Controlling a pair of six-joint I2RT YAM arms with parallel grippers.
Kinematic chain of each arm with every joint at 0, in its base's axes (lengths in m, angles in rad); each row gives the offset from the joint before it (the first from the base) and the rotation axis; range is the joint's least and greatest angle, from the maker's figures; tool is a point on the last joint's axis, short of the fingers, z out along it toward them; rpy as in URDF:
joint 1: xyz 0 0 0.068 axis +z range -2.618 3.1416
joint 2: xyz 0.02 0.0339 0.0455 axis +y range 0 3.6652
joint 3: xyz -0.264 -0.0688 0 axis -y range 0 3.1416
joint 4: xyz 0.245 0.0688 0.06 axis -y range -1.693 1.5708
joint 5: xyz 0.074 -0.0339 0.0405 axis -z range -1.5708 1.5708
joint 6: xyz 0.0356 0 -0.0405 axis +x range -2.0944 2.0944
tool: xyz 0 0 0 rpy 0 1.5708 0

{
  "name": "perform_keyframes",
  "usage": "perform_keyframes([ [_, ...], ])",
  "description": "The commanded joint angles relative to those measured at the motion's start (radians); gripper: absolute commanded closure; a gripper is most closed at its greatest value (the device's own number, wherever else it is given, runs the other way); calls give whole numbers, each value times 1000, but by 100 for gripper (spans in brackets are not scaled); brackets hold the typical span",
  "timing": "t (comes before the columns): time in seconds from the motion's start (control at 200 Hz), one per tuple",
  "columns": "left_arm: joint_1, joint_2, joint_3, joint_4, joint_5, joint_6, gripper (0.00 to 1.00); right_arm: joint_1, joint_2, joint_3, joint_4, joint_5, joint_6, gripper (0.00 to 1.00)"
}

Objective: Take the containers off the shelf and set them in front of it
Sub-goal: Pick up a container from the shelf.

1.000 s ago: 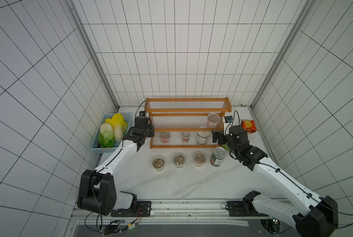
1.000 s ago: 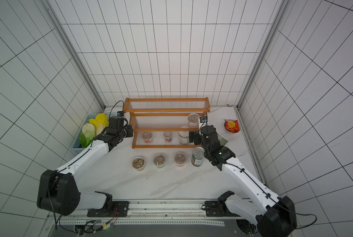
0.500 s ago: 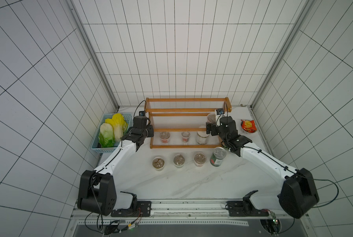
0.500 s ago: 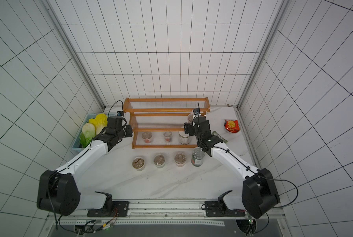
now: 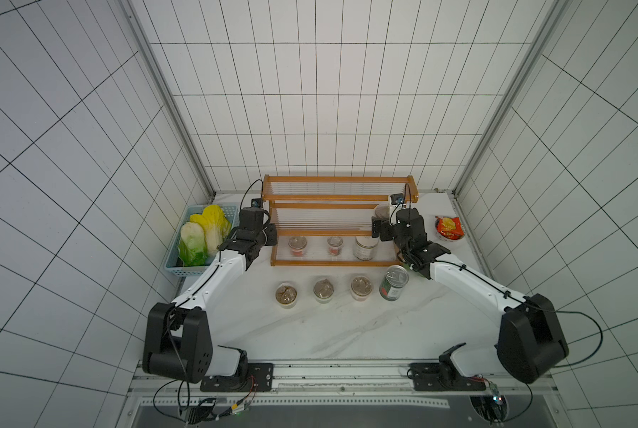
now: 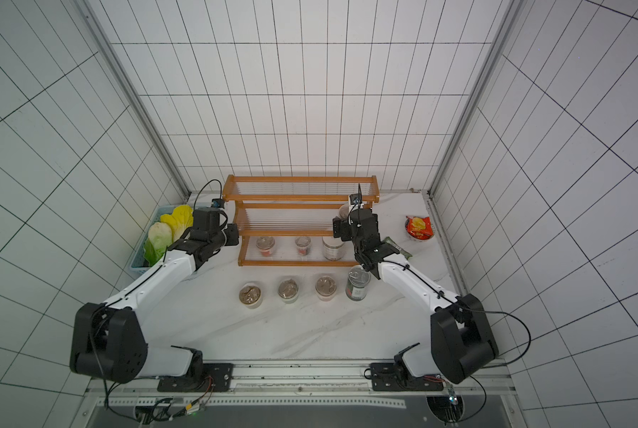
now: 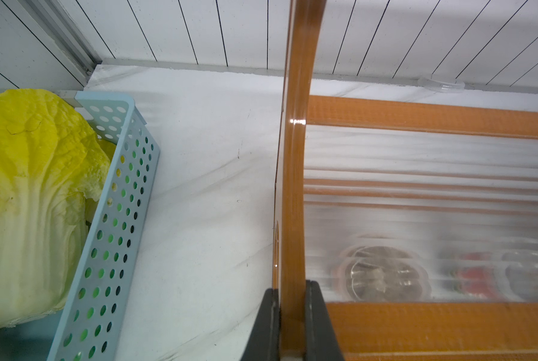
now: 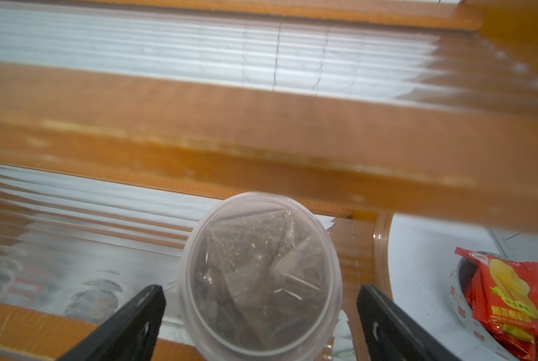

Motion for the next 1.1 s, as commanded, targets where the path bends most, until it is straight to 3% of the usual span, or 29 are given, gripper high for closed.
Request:
perform_keyframes([
  [0.0, 13, 24, 10, -4, 16, -31, 92, -20, 28, 6, 35, -11, 1, 1],
  [0.38, 13, 5, 14, -13, 24, -25, 73, -28, 90, 13, 148, -39, -38, 1],
  [0.78, 18, -17, 20, -27, 26, -16, 64, -30, 113, 37, 162, -59, -54, 12],
  [1.095, 24, -41, 29, -43, 23, -10, 56, -26, 72, 25, 157, -104, -72, 13],
])
